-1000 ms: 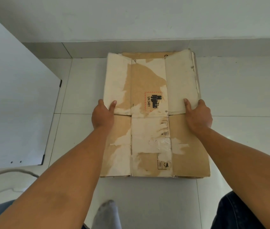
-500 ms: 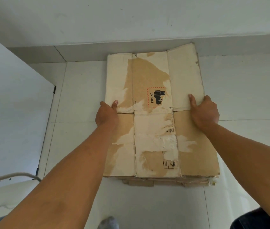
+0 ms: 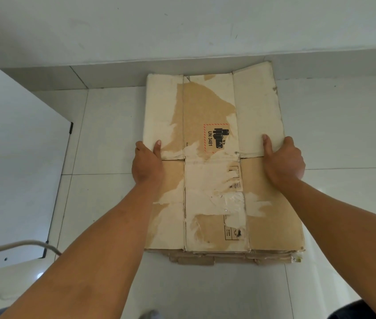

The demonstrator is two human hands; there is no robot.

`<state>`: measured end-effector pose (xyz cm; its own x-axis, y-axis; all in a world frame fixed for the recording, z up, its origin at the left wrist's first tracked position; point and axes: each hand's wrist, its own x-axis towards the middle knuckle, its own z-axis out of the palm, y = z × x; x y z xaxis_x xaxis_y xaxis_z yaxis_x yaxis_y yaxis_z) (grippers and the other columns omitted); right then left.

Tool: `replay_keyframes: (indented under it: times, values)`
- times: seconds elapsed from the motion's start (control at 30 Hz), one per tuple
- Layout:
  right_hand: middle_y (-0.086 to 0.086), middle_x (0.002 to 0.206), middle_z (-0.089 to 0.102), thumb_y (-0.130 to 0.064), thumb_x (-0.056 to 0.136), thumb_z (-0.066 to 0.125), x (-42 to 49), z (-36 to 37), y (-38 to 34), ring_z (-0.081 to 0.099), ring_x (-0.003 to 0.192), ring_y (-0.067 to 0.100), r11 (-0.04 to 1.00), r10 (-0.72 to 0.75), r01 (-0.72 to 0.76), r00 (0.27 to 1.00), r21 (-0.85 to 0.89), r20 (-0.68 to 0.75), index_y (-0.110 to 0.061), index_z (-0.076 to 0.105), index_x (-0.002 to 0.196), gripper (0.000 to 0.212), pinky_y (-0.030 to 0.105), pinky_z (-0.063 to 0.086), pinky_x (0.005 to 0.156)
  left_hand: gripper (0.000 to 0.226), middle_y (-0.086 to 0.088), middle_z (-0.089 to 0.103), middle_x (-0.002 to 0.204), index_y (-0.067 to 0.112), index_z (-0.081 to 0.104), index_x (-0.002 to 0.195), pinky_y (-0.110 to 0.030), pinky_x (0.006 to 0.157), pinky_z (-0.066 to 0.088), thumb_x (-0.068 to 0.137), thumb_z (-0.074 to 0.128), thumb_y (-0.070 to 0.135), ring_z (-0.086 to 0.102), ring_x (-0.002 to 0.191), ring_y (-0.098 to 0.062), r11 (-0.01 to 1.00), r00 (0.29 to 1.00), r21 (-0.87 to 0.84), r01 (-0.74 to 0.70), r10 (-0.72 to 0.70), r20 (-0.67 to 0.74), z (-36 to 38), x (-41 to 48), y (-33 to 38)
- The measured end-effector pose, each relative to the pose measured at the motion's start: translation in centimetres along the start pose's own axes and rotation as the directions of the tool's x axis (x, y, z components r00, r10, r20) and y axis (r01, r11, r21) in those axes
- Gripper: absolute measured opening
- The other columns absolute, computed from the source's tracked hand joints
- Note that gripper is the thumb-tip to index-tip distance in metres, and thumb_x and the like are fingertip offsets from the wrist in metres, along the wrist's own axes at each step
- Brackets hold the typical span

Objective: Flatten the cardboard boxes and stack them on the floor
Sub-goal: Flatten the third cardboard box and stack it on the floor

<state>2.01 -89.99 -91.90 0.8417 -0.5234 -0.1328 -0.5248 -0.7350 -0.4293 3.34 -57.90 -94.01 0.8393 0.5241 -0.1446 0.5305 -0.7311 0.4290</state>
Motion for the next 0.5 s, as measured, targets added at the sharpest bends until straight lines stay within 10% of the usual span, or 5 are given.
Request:
replay_keyframes:
  times: [0.5]
  values:
    - [0.008, 0.09, 0.053, -0.076, 0.097, 0.035, 0.4, 0.3, 1.0, 0.05, 0.081, 0.032, 0.998, 0.059, -0.059, 0.998, -0.021, 0.016, -0.006, 0.052, 0.109, 0.073, 0.041, 0.042, 0.074, 0.062, -0.014, 0.062, 0.118, 0.004, 0.044, 0.128, -0.04, 0.068, 0.046, 0.102, 0.033, 0.059, 0.064, 0.1, -0.035, 0.998, 0.999, 0.046, -0.043, 0.044, -0.018, 1.1, 0.3, 0.2]
